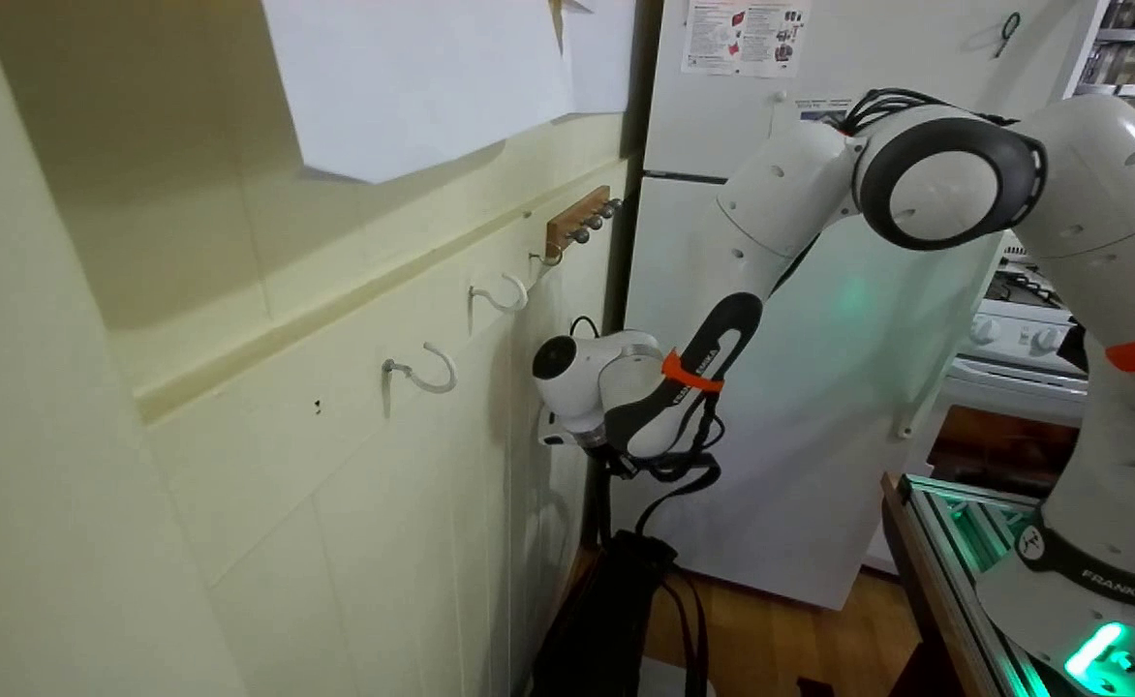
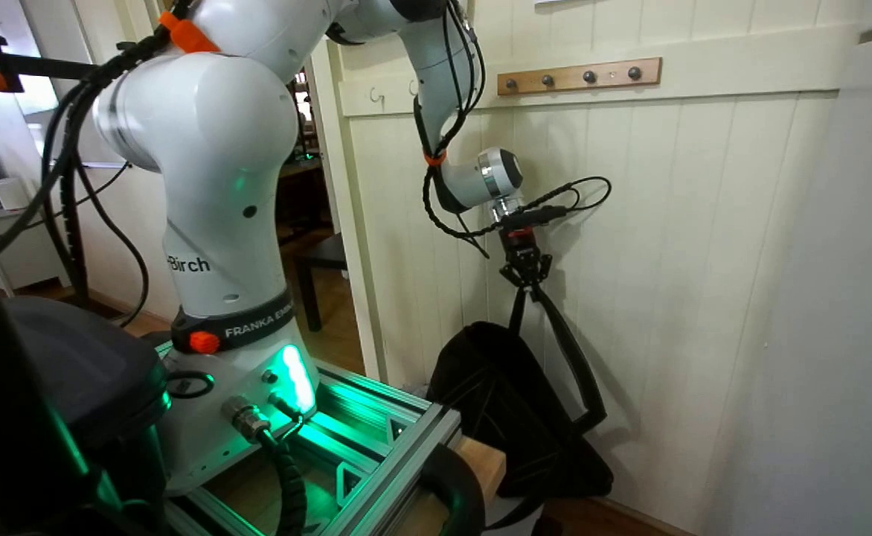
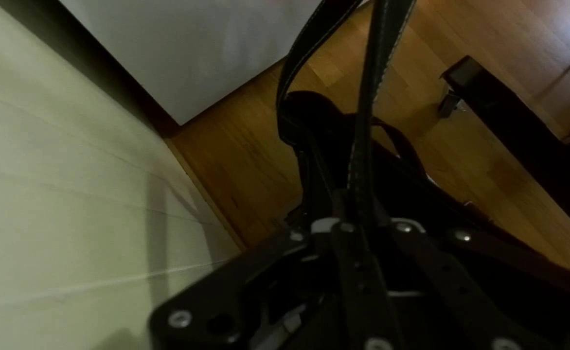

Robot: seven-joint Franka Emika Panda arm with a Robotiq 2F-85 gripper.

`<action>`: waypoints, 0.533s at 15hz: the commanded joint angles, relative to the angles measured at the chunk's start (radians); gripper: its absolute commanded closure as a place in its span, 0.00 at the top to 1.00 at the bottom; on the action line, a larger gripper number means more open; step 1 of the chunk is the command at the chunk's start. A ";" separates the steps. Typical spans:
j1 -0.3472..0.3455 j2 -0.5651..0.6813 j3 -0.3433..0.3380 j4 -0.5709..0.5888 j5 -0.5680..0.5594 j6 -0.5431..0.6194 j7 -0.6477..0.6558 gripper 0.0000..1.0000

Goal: Hook the black bag on the third hook from the left

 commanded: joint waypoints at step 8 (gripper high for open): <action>-0.001 -0.101 0.048 -0.100 -0.158 0.073 0.101 0.02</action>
